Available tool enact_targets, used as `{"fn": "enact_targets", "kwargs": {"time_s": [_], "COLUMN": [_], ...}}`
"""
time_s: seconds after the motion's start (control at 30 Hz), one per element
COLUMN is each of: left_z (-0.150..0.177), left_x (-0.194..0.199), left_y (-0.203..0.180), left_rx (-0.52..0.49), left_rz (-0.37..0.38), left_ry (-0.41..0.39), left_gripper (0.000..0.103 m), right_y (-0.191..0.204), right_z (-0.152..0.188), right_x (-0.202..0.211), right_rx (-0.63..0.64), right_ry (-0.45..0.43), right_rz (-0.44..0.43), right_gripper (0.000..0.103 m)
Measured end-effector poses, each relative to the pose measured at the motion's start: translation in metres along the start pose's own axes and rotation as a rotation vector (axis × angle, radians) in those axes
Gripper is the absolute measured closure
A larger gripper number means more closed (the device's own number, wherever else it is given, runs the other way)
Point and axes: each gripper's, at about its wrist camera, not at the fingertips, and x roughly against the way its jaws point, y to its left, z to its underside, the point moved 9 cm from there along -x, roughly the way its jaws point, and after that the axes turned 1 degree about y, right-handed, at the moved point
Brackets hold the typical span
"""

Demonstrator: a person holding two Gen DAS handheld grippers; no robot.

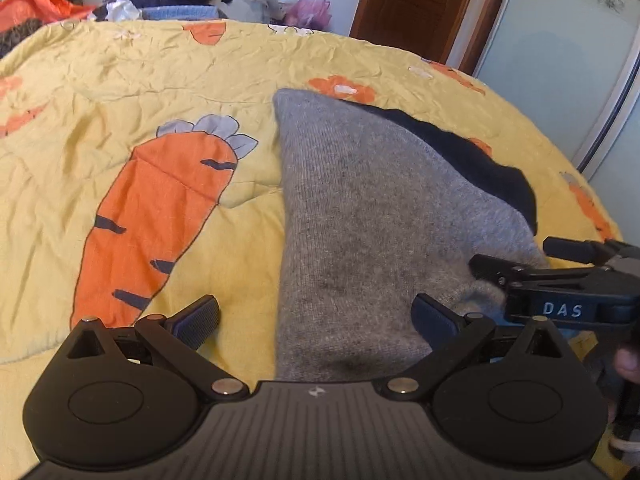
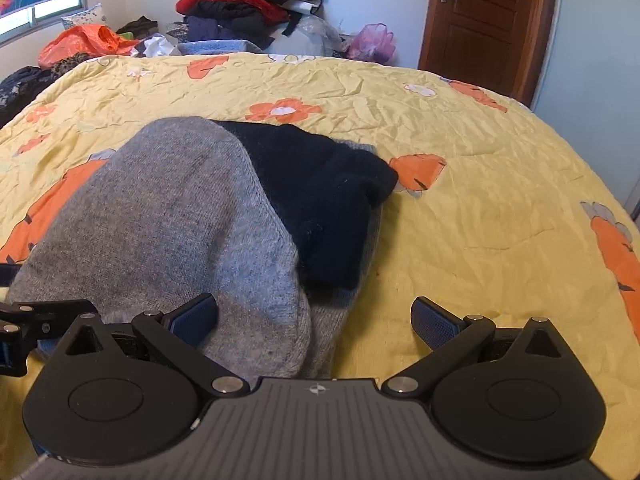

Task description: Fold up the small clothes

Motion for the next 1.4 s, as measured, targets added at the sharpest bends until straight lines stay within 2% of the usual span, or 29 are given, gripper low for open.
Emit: {"fn": "enact_targets", "kwargs": {"time_s": [0.17,0.27,0.37,0.47,0.53,0.57,0.63,0.7,0.73,0.77,0.83,0.87,0.9,0.93,0.97,1.0,1.03,1.07,1.1,1.2,1.4], "left_z": [0.003,0.004,0.007,0.019,0.029,0.034,0.047,0.051,0.052,0.053,0.052,0.050,0.049,0.048,0.048,0.048,0.048,0.049,0.050,0.052,0.050], "left_x": [0.000,0.008,0.029,0.042,0.048,0.048,0.042,0.044,0.045,0.047,0.048,0.049,0.049,0.049,0.048,0.048,0.048,0.048,0.047,0.048,0.054], "left_y": [0.003,0.002,-0.006,-0.013,-0.017,-0.017,-0.017,-0.019,-0.020,-0.021,-0.023,-0.024,-0.024,-0.025,-0.026,-0.027,-0.028,-0.030,-0.032,-0.031,-0.029], "left_rx": [-0.061,-0.054,-0.081,-0.064,-0.072,-0.072,-0.049,-0.068,-0.067,-0.068,-0.072,-0.072,-0.078,-0.087,-0.085,-0.084,-0.096,-0.106,-0.110,-0.101,-0.085], "left_rz": [-0.047,-0.048,-0.048,-0.015,-0.018,-0.025,-0.002,-0.027,-0.013,-0.011,-0.006,-0.002,-0.017,-0.012,-0.011,-0.007,0.000,-0.002,0.001,-0.016,-0.033], "left_ry": [-0.027,-0.026,-0.065,-0.058,-0.072,-0.066,-0.021,-0.041,-0.042,-0.045,-0.048,-0.057,-0.063,-0.056,-0.042,-0.043,-0.048,-0.048,-0.050,-0.069,-0.085], "left_gripper": [0.000,0.000,0.000,0.000,0.010,0.020,0.032,0.034,0.035,0.044,0.044,0.044,0.055,0.073,0.092,0.099,0.103,0.103,0.103,0.103,0.103], "right_y": [-0.007,-0.007,0.008,0.019,0.022,0.022,0.022,0.022,0.022,0.024,0.024,0.024,0.026,0.028,0.030,0.031,0.034,0.036,0.037,0.038,0.035], "right_z": [0.001,0.004,0.014,0.031,0.042,0.047,0.053,0.055,0.056,0.056,0.054,0.054,0.055,0.056,0.056,0.055,0.055,0.055,0.055,0.054,0.057], "right_x": [-0.002,0.014,0.040,0.059,0.063,0.062,0.062,0.064,0.064,0.064,0.065,0.064,0.063,0.062,0.062,0.063,0.064,0.065,0.064,0.067,0.071], "right_rx": [-0.010,-0.041,0.025,0.075,0.079,0.073,0.041,0.027,0.023,0.021,0.030,0.039,0.040,0.028,0.015,0.016,0.028,0.038,0.037,0.028,0.002], "right_ry": [-0.008,-0.003,-0.037,-0.053,-0.049,-0.038,-0.028,-0.036,-0.031,-0.035,-0.055,-0.055,-0.050,-0.036,-0.035,-0.044,-0.055,-0.064,-0.061,-0.079,-0.091], "right_rz": [-0.054,0.000,0.027,0.070,0.083,0.086,0.064,0.063,0.061,0.061,0.087,0.097,0.074,0.050,0.037,0.040,0.048,0.056,0.056,0.051,0.046], "right_gripper": [0.000,0.000,0.000,0.001,0.004,0.007,0.009,0.013,0.013,0.011,0.006,0.013,0.022,0.034,0.039,0.040,0.046,0.067,0.073,0.079,0.081]}}
